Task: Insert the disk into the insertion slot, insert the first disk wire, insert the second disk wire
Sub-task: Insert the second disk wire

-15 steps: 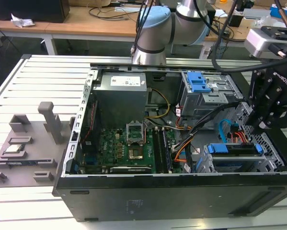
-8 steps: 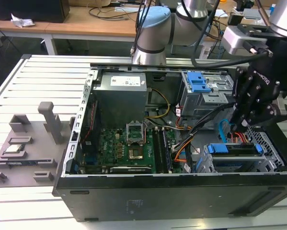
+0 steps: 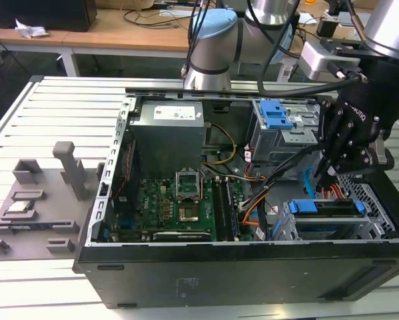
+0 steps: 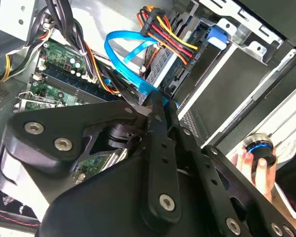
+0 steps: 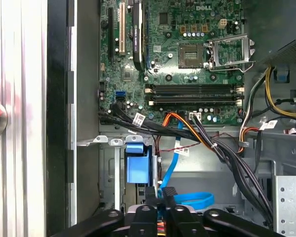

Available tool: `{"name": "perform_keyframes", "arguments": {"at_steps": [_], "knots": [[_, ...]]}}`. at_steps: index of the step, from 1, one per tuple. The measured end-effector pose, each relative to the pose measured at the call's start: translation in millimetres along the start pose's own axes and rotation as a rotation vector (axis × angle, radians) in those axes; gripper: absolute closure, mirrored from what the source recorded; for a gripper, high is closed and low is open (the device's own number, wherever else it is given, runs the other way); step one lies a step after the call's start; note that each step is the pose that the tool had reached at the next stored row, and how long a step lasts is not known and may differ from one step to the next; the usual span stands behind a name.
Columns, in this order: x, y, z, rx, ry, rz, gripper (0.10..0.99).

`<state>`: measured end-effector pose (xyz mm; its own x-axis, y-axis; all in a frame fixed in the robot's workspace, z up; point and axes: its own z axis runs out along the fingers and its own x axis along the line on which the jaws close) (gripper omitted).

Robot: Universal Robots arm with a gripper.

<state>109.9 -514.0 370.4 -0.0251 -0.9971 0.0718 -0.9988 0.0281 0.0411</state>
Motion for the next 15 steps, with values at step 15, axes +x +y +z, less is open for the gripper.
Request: {"name": "perform_keyframes", "arguments": {"at_steps": [15], "knots": [[25.9, -9.2, 17.8, -0.001, -0.0428, -0.004, 0.925]]}}
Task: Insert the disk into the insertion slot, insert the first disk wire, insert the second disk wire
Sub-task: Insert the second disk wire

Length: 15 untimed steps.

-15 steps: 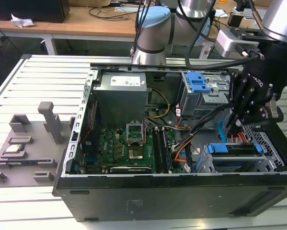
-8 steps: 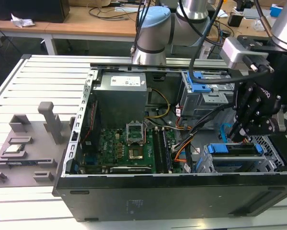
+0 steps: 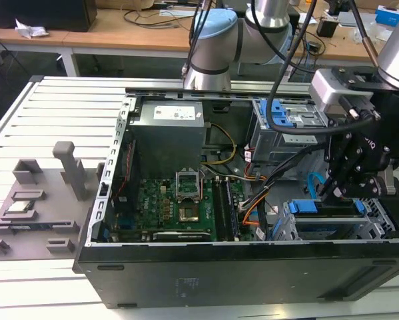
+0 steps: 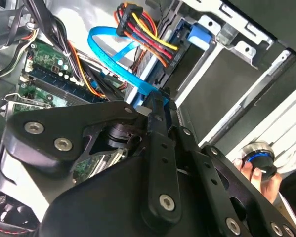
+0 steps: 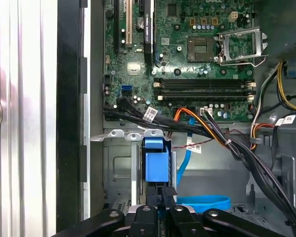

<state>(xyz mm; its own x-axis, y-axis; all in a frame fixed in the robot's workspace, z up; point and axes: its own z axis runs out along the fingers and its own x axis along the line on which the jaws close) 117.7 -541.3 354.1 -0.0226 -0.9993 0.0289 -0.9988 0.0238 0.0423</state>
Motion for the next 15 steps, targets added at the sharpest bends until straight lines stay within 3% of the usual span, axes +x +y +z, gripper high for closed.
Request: {"name": "perform_keyframes", "arguments": {"at_steps": [5, 15], "knots": [[-4.0, -1.5, 2.1, 0.0, -0.0001, -0.003, 0.925], [-4.7, -5.8, 8.1, 0.0, 0.0002, -0.005, 0.925]]}}
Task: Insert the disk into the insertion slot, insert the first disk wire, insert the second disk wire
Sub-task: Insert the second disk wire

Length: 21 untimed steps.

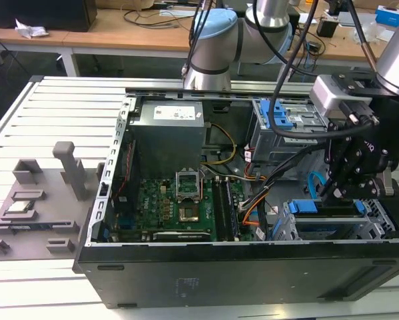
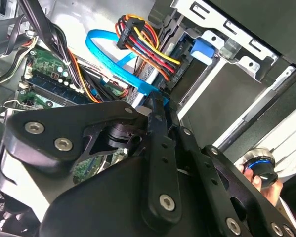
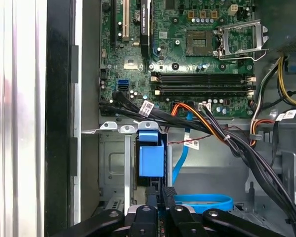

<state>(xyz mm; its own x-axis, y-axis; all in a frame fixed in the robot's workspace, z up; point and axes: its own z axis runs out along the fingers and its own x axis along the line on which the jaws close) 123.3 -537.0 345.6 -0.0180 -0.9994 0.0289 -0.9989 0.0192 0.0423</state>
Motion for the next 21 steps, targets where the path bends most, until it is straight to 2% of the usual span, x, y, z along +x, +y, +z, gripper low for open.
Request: {"name": "perform_keyframes", "arguments": {"at_steps": [3, 5, 9, 11, 12, 21], "knots": [[-0.1, -1.1, 1.1, 0.0, -0.0001, 0.0, 0.925], [-0.1, -1.1, 1.3, 0.0, -0.0057, -0.001, 0.925], [0.0, -1.1, 0.8, 0.0, -0.0083, -0.002, 0.925], [0.1, -1.1, 0.9, 0.0, -0.0197, -0.002, 0.925], [0.0, -1.1, 1.0, 0.0, -0.0226, -0.002, 0.925], [3.3, -1.3, 4.0, 0.0, -0.0229, -0.002, 0.925]]}}
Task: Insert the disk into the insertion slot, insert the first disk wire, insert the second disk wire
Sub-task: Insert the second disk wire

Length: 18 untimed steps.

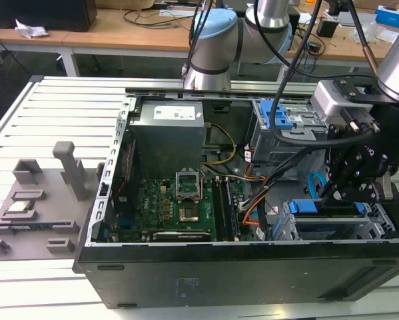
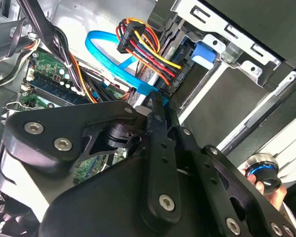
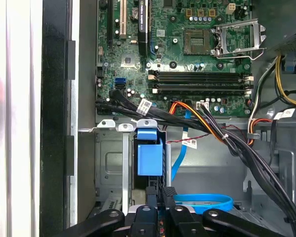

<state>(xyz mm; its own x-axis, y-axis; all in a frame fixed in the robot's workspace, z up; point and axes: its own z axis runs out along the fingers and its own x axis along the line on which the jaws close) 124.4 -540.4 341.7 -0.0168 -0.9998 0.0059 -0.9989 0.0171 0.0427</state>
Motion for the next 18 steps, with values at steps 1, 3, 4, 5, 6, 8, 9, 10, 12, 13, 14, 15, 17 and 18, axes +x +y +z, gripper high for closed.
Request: {"name": "perform_keyframes", "arguments": {"at_steps": [1, 3, 4, 5, 6, 8, 9, 10, 12, 13, 14, 15, 17, 18], "knots": [[0.0, 0.0, 0.7, 0.0, 0.0001, 0.0, 0.925], [0.0, 0.0, 1.0, 0.0, 0.0002, 0.0, 0.925], [0.0, -0.1, 1.1, 0.0, 0.0, 0.0, 0.925], [0.0, -0.1, 1.1, 0.0, 0.0, 0.0, 0.925], [0.0, -0.1, 1.1, 0.0, -0.0001, 0.0, 0.925], [0.0, -0.1, 1.1, 0.0, 0.0, 0.0, 0.914], [0.0, -0.1, 1.1, 0.0, -0.0001, 0.0, 0.914], [0.0, -0.1, 1.1, 0.0, -0.0001, 0.0, 0.851], [0.0, 0.0, -0.8, 0.0, -0.0005, 0.0, 0.851], [-0.4, 0.2, -4.3, 0.0, -0.0002, 0.0, 0.851], [-3.5, 0.6, -12.6, 0.0, 0.0018, 0.0, 0.851], [-5.5, 0.8, -17.6, 0.0, 0.004, 0.0, 0.867], [-7.4, 1.2, -26.4, 0.0, 0.0062, 0.0, 0.933], [-8.0, 1.4, -30.2, 0.0, 0.0068, 0.0, 0.98]]}}
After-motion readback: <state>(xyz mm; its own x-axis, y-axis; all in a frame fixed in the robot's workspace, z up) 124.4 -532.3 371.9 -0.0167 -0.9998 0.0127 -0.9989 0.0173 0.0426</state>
